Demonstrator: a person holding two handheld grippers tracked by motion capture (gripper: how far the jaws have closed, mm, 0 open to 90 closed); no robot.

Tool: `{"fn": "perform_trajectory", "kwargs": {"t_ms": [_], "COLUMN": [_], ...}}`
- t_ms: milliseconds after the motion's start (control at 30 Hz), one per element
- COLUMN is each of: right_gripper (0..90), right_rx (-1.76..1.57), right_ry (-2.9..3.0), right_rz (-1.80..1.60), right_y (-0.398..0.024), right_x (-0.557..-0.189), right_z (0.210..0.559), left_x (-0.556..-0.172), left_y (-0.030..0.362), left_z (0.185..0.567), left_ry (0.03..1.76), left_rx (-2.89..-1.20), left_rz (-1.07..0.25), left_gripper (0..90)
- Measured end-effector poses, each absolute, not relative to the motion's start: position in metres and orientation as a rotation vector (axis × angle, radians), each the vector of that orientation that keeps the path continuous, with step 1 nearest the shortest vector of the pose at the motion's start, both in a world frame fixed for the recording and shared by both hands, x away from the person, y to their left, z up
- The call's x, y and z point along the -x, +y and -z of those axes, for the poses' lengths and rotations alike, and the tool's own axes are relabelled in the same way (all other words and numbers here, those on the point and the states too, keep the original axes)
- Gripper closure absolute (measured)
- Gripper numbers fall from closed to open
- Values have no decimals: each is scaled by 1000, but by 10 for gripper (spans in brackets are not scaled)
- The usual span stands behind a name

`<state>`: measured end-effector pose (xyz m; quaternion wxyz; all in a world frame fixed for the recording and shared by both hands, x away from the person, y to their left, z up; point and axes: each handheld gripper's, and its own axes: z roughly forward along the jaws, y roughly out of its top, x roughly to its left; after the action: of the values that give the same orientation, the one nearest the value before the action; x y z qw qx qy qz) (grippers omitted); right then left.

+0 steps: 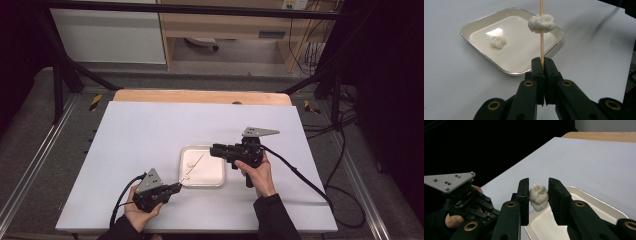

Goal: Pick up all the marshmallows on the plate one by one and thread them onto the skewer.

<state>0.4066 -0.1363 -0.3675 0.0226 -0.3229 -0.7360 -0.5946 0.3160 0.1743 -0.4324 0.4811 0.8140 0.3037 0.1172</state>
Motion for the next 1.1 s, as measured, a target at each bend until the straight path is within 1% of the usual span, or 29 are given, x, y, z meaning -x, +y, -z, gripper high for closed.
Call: {"fn": "perform_trajectory", "kwargs": {"t_ms": [667,1100], "right_gripper": [725,752], "right_rx": [977,955], "right_ry": [-2193,-2176], "right_rz": [1799,1762], "right_y": [-122,-115], "right_x": [-412,-409], "right_z": [379,387], "left_x": [-315,-315], "left_y": [173,173], "left_z": [432,433], "left_ry": [720,721], "left_rx": [-1991,-1993], "left_rz": [-287,-286], "left_gripper": [885,885]}}
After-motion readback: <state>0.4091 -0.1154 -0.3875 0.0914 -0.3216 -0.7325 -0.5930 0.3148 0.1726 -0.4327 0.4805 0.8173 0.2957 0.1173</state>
